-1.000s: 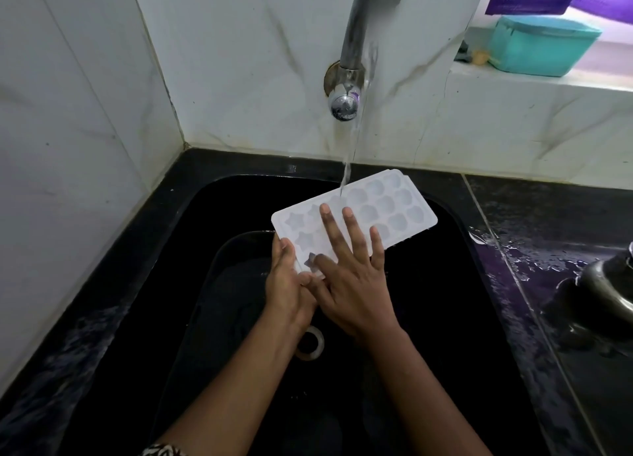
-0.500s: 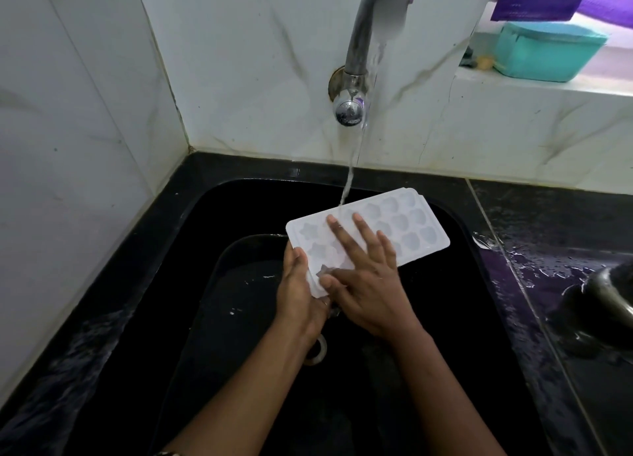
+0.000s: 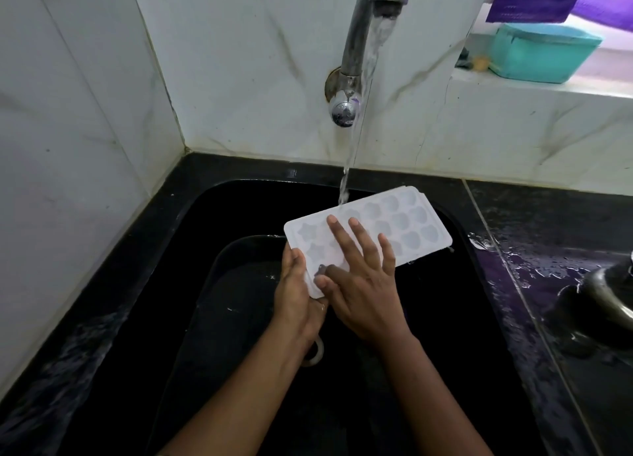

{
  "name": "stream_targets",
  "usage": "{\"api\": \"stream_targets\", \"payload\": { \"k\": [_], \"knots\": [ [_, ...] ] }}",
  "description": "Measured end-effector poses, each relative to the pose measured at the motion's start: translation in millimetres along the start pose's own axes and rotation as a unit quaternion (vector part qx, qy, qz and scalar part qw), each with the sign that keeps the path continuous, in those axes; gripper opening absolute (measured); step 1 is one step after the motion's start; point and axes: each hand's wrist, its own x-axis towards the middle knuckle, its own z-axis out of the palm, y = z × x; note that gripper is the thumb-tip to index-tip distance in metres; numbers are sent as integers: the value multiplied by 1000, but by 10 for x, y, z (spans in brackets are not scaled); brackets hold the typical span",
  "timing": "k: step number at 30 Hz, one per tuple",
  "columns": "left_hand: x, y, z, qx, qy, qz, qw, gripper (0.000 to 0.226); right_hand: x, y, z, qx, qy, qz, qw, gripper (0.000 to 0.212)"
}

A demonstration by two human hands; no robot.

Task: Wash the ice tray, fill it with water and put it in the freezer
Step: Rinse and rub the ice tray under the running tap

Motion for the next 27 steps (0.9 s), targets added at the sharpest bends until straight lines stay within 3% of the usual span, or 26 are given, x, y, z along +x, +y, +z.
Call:
{"api": "stream_targets", "payload": {
  "k": [5,11,16,18,22,24,25,27],
  "knots": [
    [55,70,-47,-11,10,26,1000,34,25,-98,28,35,-31,-48,998,50],
    [-21,9,21,38,-17,4,999,35,9,-5,-3,0,-7,24,1000,55],
    [33,153,-57,32,8,26,999,35,65,-258,35,183,-144,23,972,69],
    [58,203,-114,22,21,29,999,34,70,-300,14,226,-152,35,962,72],
    [14,180,-142,34,37,10,999,41,149,-527,-100,340,-116,157,920,41],
    [-105,110,-19,11,21,85,996,41,203,-668,-81,322,-165,108,926,47],
    [-157,63,30,-57,15,119,991,52,231,-713,-38,295,-203,76,931,56],
    [-194,89,56,-73,1,119,990,59,336,-700,22,251,-260,70,930,65]
  ]
}}
